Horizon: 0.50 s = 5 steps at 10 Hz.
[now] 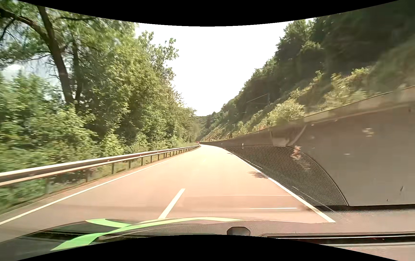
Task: Follow the waypoints while adhering to traffic rules and regulations
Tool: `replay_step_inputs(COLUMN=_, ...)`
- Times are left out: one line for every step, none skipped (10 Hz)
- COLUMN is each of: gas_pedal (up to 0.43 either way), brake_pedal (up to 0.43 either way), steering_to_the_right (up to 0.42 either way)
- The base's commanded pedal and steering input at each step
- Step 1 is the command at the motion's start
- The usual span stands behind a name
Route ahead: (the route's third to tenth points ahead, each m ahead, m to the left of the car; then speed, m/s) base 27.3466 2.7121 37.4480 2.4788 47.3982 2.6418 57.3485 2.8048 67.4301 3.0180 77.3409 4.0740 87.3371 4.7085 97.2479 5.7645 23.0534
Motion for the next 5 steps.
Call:
replay_step_inputs(gas_pedal=0.169, brake_pedal=0.0, steering_to_the_right=-0.004)
replay_step_inputs(gas_pedal=0.157, brake_pedal=0.0, steering_to_the_right=-0.004)
replay_step_inputs(gas_pedal=0.15, brake_pedal=0.0, steering_to_the_right=-0.004)
replay_step_inputs(gas_pedal=0.15, brake_pedal=0.0, steering_to_the_right=-0.004)
replay_step_inputs(gas_pedal=0.138, brake_pedal=0.0, steering_to_the_right=-0.004)
